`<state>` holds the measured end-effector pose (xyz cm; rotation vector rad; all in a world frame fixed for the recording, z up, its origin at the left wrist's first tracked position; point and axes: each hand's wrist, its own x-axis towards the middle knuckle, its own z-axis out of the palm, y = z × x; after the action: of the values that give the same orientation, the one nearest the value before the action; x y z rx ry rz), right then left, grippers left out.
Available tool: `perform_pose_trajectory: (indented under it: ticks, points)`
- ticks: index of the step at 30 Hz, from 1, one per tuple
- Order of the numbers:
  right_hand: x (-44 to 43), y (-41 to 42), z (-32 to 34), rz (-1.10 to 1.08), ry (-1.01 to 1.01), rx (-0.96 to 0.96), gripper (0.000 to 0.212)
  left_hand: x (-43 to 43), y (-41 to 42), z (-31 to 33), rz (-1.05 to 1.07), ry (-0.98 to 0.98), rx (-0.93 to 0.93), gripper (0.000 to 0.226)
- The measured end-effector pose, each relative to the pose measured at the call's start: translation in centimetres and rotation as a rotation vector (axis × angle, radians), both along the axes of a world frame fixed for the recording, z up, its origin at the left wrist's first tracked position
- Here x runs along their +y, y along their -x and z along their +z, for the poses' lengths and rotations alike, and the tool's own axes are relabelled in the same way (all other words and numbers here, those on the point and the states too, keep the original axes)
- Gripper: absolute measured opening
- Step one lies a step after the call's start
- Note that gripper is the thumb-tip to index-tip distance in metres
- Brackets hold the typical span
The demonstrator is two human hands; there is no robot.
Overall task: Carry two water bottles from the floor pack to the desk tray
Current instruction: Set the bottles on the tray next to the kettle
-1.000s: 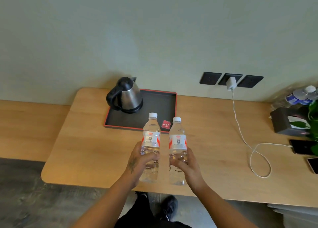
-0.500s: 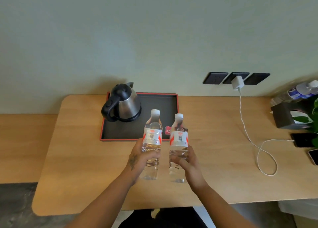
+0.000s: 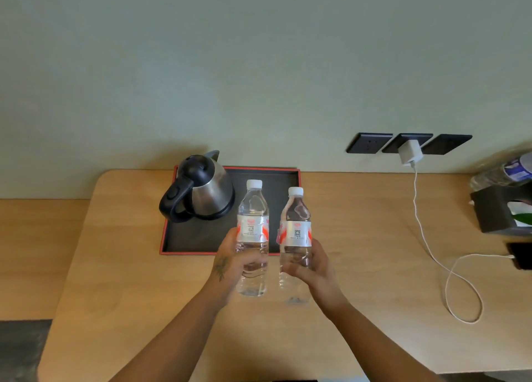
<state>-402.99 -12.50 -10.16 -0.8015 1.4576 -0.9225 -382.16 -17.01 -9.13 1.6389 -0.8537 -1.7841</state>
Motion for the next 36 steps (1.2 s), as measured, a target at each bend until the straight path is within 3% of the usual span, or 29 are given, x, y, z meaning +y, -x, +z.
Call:
perform_pose_trajectory:
  ticks: [12,17,26,36]
  points:
    - [-15.6,3.3,-3.4,0.174,0.146,0.100,0.083,-12.9,5.4,-2.4,0.081,0.133,-0.093,0.079]
    - [-20.4,4.7,-5.0,0.233,0.196,0.182,0.081,-17.3,6.4,-4.4,0.073,0.183,-0.131,0.086]
    - [-22.9,5.2,-8.0,0.224,0.295,0.254,0.079,-20.3,7.4,-6.5,-0.026,0.270,-0.285,0.087]
    - [-23.6,5.9,-10.5,0.274,0.317,0.417,0.086,-21.2,7.1,-8.3,-0.065,0.320,-0.274,0.086]
